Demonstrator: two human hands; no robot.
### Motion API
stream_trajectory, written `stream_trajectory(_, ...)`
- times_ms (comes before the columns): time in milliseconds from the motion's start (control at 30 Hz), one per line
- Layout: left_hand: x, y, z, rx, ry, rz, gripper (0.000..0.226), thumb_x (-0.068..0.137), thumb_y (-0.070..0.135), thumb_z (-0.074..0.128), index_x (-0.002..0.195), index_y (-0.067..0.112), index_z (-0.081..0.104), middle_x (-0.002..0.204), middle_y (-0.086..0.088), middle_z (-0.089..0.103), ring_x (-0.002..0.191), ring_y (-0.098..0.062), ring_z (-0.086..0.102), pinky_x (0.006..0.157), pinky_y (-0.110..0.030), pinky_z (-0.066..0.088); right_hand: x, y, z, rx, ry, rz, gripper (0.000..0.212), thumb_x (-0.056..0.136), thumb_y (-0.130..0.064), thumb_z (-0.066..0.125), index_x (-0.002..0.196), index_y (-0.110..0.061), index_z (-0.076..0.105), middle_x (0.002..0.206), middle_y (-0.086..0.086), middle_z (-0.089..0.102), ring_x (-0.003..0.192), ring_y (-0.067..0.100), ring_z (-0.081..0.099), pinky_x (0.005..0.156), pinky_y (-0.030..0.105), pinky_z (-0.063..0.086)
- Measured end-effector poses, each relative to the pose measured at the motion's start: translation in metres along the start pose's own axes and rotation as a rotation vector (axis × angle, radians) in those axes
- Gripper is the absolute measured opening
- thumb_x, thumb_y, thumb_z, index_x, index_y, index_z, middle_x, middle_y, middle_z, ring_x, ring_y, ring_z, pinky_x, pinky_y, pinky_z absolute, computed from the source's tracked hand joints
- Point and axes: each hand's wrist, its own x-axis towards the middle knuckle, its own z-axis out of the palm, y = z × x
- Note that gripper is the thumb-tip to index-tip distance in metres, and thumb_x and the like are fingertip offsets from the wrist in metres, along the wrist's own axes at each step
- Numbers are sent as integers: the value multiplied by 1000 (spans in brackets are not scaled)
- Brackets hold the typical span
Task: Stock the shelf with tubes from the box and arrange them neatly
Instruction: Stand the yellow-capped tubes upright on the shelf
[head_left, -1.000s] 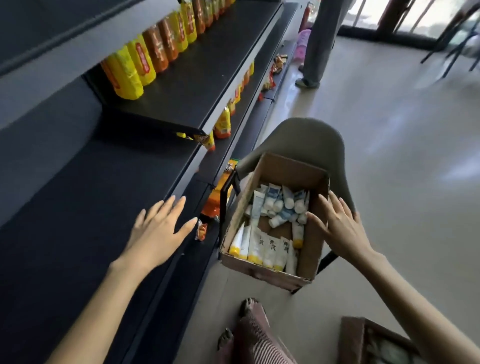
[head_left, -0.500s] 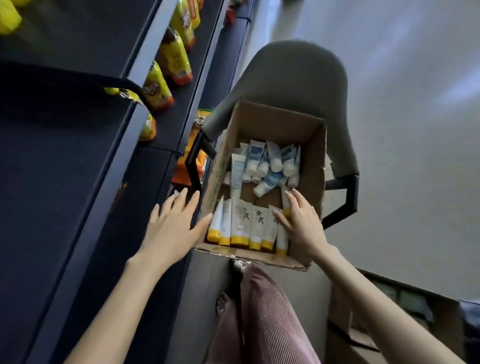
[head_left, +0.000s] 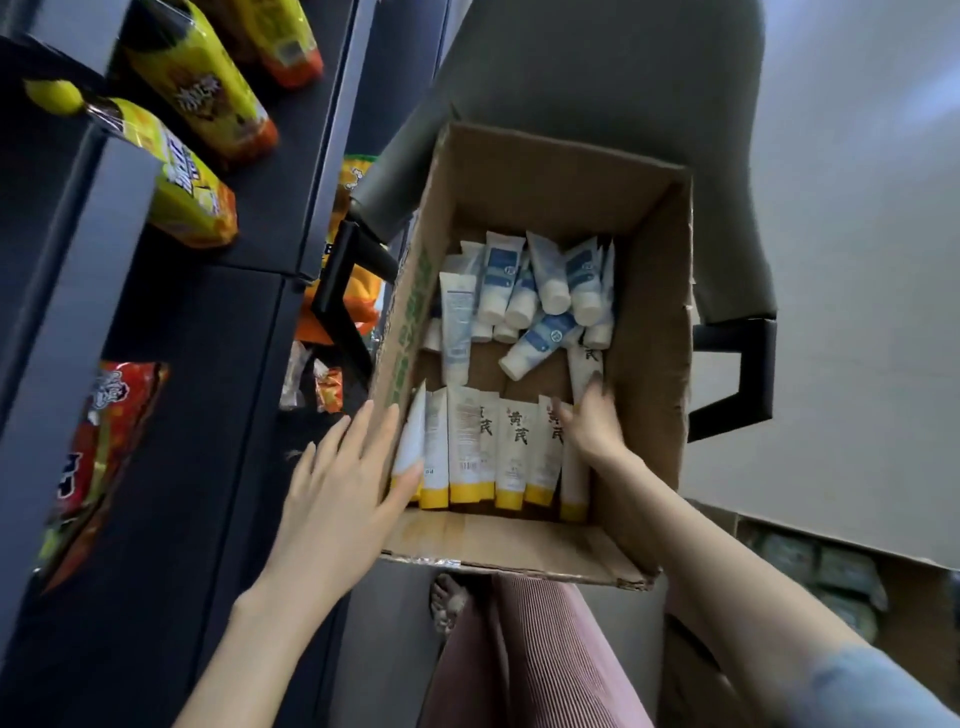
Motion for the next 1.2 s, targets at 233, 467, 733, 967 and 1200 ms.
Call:
stream_trajectory(233,18,15,2,-159,17,30,71,84,67,13,149,40,3,158,19,3,143,1,0,115,-29,9,42,-7,-8,-49,26,179,58,91,-23,62,136,4,36,133,22,49,123,35,48,96,38,42)
stream_trajectory(467,35,27,-1,-218,9,59,75,81,68,11,150,38,9,158,15,10,144,-2,7,114,-34,18,46,-8,2,-36,-31,203,44,88,-24,64,124,0,53,128,20,52,117,33,51,97,37,46)
stream_trajectory(733,30,21,-2,-246,5,81,74,81,68,13,149,38,15,156,20,14,137,10,6,112,-25,15,36,-7,26,341,87,378,45,86,-33,67,115,0,58,119,18,62,109,32,60,80,35,49)
stream_trajectory(967,15,14,-12,-328,73,94,62,89,56,28,147,32,30,151,19,29,132,13,15,108,-21,16,31,-2,2,528,-39,489,56,77,-24,78,119,-2,49,118,16,58,95,26,59,68,34,50)
stream_trajectory(1200,6,11,-13,-483,143,65,51,95,48,35,143,31,37,132,31,32,122,18,20,103,-13,19,-45,-3,2,786,-320,372,46,83,-9,70,120,11,53,93,13,66,80,21,64,69,25,54)
